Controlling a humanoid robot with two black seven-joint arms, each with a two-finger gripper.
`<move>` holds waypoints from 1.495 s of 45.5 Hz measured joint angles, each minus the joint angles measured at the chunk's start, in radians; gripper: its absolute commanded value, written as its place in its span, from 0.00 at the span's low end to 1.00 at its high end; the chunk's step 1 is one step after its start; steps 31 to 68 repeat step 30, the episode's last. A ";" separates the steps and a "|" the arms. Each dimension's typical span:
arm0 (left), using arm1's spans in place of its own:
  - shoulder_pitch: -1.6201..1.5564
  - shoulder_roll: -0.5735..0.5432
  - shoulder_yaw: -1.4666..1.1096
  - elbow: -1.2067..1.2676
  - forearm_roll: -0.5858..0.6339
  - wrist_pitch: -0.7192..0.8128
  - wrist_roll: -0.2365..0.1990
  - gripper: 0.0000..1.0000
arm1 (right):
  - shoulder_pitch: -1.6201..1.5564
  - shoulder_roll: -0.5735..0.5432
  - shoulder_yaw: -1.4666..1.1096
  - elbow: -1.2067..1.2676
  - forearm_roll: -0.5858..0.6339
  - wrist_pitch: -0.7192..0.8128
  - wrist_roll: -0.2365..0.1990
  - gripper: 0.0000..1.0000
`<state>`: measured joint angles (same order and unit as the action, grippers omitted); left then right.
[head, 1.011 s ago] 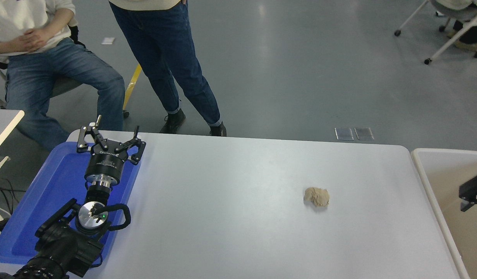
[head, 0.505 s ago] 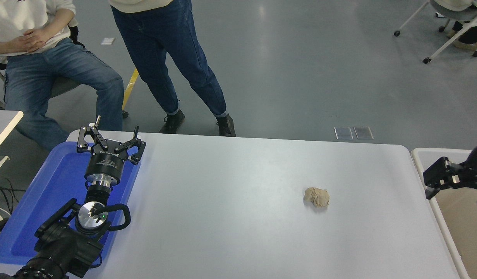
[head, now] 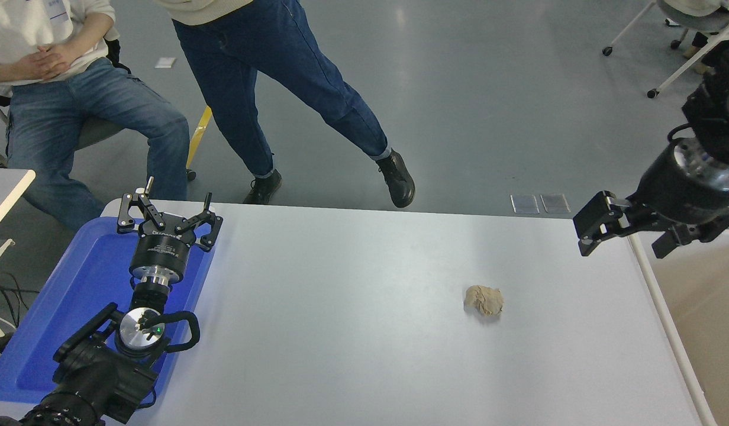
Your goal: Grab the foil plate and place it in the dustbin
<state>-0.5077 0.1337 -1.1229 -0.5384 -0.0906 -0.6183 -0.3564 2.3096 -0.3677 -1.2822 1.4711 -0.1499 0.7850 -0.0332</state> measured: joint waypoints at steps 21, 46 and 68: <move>0.000 0.000 0.000 0.000 0.000 0.000 0.000 1.00 | 0.049 0.024 -0.040 -0.004 -0.008 0.000 -0.007 1.00; -0.001 0.000 0.000 0.000 0.000 0.000 0.001 1.00 | 0.055 0.026 -0.062 -0.005 -0.010 0.000 -0.008 1.00; -0.001 0.000 0.000 0.000 0.000 0.000 0.001 1.00 | 0.055 0.026 -0.062 -0.005 -0.010 0.000 -0.008 1.00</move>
